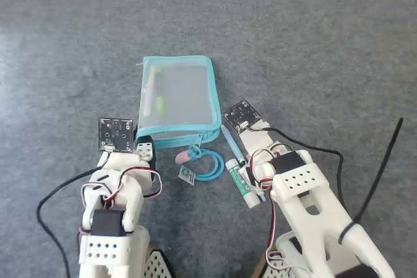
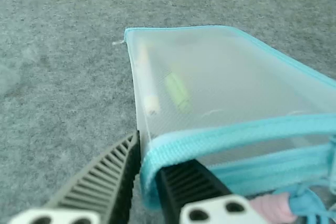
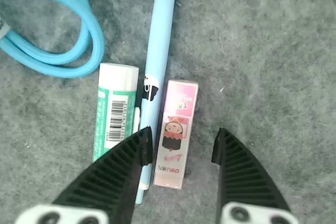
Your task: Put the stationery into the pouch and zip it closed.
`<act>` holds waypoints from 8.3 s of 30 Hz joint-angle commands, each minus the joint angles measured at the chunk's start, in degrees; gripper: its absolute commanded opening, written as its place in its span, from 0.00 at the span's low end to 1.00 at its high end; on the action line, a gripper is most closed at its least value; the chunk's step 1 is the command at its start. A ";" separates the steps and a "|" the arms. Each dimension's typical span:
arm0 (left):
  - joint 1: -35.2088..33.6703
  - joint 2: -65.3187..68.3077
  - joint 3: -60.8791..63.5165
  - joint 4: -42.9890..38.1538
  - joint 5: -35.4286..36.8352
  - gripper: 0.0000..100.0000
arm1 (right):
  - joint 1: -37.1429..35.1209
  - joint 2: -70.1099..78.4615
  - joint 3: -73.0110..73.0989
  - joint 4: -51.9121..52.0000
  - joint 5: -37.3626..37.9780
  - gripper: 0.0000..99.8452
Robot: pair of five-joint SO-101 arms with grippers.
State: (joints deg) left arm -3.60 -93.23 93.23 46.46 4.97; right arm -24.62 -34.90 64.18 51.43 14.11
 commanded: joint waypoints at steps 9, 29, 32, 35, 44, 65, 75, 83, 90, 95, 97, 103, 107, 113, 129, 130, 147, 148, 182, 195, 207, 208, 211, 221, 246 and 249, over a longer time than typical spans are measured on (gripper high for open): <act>0.26 -0.70 -0.40 -1.49 -0.70 0.01 | 0.48 -1.80 2.11 -0.40 -0.18 0.19; 0.26 -0.70 -0.31 -1.41 -0.70 0.01 | 8.40 -1.71 2.90 3.91 3.78 0.22; 0.26 -0.70 -0.31 -1.41 -0.70 0.01 | 8.22 -1.98 2.90 4.18 3.78 0.23; 0.26 -0.70 -0.31 -1.41 -0.70 0.01 | 7.43 -1.98 2.90 4.44 3.78 0.23; 0.26 -0.70 -0.31 -1.49 -0.70 0.01 | 6.55 -2.42 2.90 4.44 3.60 0.23; 0.26 -0.70 -0.31 -1.67 -0.70 0.01 | 1.27 -20.09 7.56 7.08 2.55 0.23; 0.26 -0.70 -0.31 -1.67 -0.70 0.01 | 0.75 -6.99 4.92 4.26 2.46 0.23; 0.26 -0.70 -0.31 -1.58 -0.70 0.01 | 4.18 1.54 2.29 2.59 2.46 0.09; 0.26 -0.70 -0.31 -1.58 -0.70 0.01 | 4.53 2.15 2.20 1.80 2.55 0.06; 0.26 -0.70 -0.31 -1.58 -0.70 0.01 | 6.81 1.98 0.18 3.47 2.55 0.06; 0.26 -0.70 -0.31 -1.58 -0.70 0.01 | 10.42 1.98 -3.52 6.11 2.64 0.05; 0.26 -0.70 0.13 -1.67 -0.70 0.01 | 13.93 1.98 -14.95 15.52 7.65 0.01; 0.26 -0.70 0.04 -1.76 -0.70 0.01 | 11.91 1.98 -22.42 22.37 7.82 0.01; 0.26 -0.53 0.31 -3.43 -0.79 0.01 | 3.38 -2.86 -32.00 31.34 7.30 0.01; 0.35 -0.62 0.31 -3.52 -0.79 0.01 | -21.49 -6.37 -40.62 43.03 7.38 0.01; 0.35 -0.62 0.31 -3.52 -0.79 0.01 | -21.58 -3.82 -41.85 42.95 7.38 0.01; 0.35 -0.62 0.22 -3.69 -0.79 0.01 | -21.41 36.62 -74.90 46.20 -3.34 0.01; 0.35 -0.62 0.22 -3.69 -0.79 0.01 | -21.41 38.20 -76.92 46.81 -3.96 0.01; 0.35 -0.62 0.31 -3.43 -0.79 0.01 | -12.53 31.87 -79.91 48.40 -0.09 0.24; 0.35 -0.62 0.22 -3.34 -0.79 0.01 | -12.18 2.77 -27.34 24.84 0.44 0.24; 0.35 -0.70 -0.13 -3.60 -2.20 0.01 | -4.09 -3.65 -18.29 21.23 4.31 0.24; 0.35 -0.70 -0.13 -3.69 -2.20 0.01 | -3.82 -3.21 -17.32 19.82 4.22 0.24; 0.35 -0.70 -0.13 -3.69 -2.02 0.01 | -4.79 -0.66 -13.98 13.93 2.81 0.24; 0.35 -0.70 0.13 -3.60 -2.11 0.01 | -6.11 10.24 -14.24 7.69 -0.35 0.24; 0.26 -0.70 0.75 -3.43 -2.20 0.01 | -5.58 27.56 -13.98 6.46 0.00 0.09; 0.26 -0.70 0.84 -3.52 -2.20 0.01 | -5.49 27.56 -14.07 6.64 0.18 0.00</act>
State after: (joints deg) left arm -3.69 -93.23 94.64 44.44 3.56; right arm -29.80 -8.62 49.93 57.76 14.29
